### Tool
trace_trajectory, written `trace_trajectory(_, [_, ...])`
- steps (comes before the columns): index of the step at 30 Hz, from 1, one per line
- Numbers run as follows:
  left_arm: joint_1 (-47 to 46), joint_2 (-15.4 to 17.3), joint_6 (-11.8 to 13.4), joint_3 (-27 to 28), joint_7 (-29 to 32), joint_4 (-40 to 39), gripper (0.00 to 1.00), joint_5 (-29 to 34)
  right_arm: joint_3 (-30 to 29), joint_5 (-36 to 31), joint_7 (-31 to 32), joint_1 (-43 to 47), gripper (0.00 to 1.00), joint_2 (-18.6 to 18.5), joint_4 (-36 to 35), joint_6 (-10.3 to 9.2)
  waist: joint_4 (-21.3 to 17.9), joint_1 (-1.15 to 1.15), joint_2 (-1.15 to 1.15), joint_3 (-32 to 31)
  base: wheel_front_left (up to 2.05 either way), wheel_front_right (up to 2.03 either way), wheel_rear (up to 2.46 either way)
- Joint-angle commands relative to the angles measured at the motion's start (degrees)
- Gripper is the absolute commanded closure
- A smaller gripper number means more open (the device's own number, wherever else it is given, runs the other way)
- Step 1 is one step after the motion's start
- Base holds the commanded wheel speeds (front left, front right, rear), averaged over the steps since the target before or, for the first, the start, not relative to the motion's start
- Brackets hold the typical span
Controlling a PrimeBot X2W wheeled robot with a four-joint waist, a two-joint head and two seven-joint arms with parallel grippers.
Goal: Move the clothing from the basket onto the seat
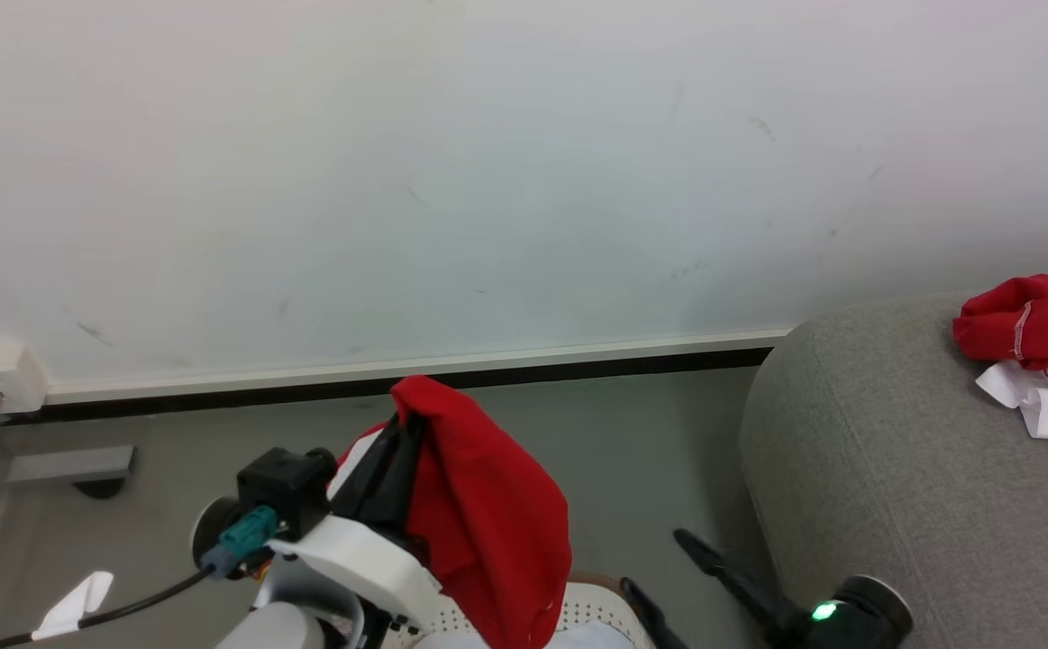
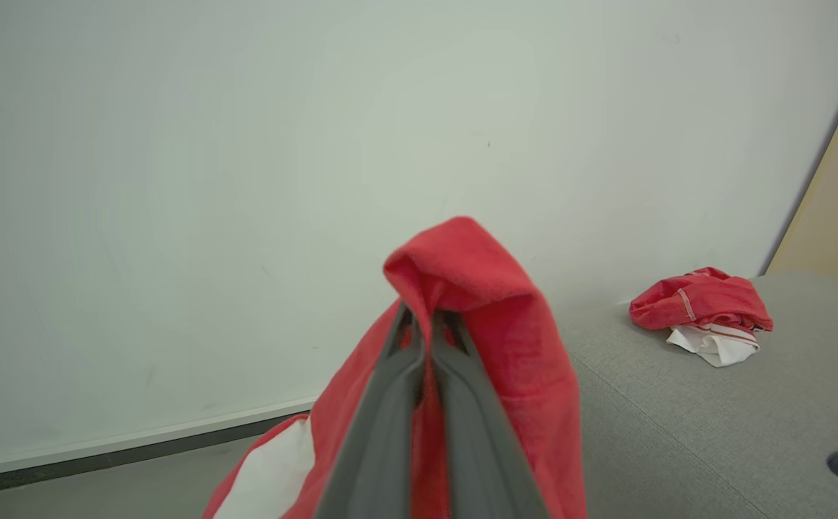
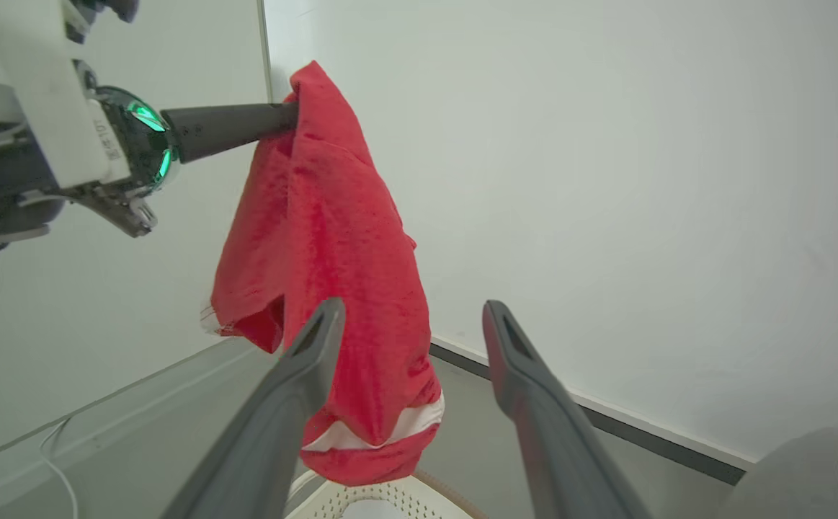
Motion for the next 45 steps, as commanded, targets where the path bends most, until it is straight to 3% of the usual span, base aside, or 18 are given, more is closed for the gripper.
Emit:
trace_trajectory(1, [-0.2, 0.0, 0.0, 0.0, 0.2, -0.4, 1.00, 0.1, 2.3, 1.0, 0.3, -2.1, 0.00, -0.3, 0.5, -0.13, -0.1, 0.00, 0.00, 0.0, 0.00, 0.00, 0.00])
trace_trajectory(10, [-1.6, -0.6, 0.0, -1.6, 1.7, -3.3, 1.00, 0.8, 18.5, 6.5, 0.4, -17.8, 0.00, 1.5, 8.9, -0.13, 0.8, 0.00, 0.00, 0.7, 0.00, 0.00, 0.00])
trace_trajectory(19, [-3.1, -1.8, -1.6, -3.7, 2.7, -3.4, 1.00, 0.6, 23.2, 11.1, -0.1, -27.4, 0.00, 0.4, 16.4, -0.14, 2.8, 0.00, 0.00, 1.5, 0.00, 0.00, 0.00])
trace_trajectory(25, [-4.1, -2.7, -2.9, -5.1, 3.2, -4.0, 1.00, 0.5, 31.0, 17.3, -0.1, -32.8, 0.00, -1.4, 16.9, -0.14, 3.6, 0.00, 0.00, 1.8, 0.00, 0.00, 0.00])
trace_trajectory(34, [-4.8, -3.9, -3.6, -6.3, 3.5, -4.7, 1.00, -0.5, 34.5, 22.8, -0.1, -36.7, 0.00, 1.0, 20.9, -0.14, 3.9, 0.00, 0.00, 1.8, 0.00, 0.00, 0.00])
trace_trajectory(35, [-4.9, -4.0, -3.7, -6.3, 3.4, -4.7, 1.00, -0.6, 34.6, 23.1, -0.1, -36.7, 0.18, 1.4, 21.2, -0.13, 3.9, 0.00, 0.00, 1.8, 0.00, 0.00, 0.00])
trace_trajectory(36, [-5.0, -4.2, -3.8, -6.3, 3.4, -4.6, 1.00, -0.6, 34.7, 23.7, -0.1, -36.6, 0.61, 1.7, 21.3, -0.14, 4.0, 0.00, 0.00, 1.8, 0.00, 0.00, 0.00])
trace_trajectory(37, [-5.2, -4.3, -3.8, -6.4, 3.3, -4.6, 1.00, -0.7, 34.7, 24.4, -0.1, -36.3, 0.97, 2.0, 21.3, -0.14, 4.0, 0.00, 0.00, 1.8, 0.00, 0.00, 0.00])
trace_trajectory(45, [-4.6, -3.8, -3.3, -5.7, 2.4, -3.3, 1.00, -1.1, 33.1, 28.3, -0.1, -36.8, 1.00, 1.0, 18.1, -0.14, 3.4, 0.00, 0.00, 1.7, 0.00, 0.00, 0.00])
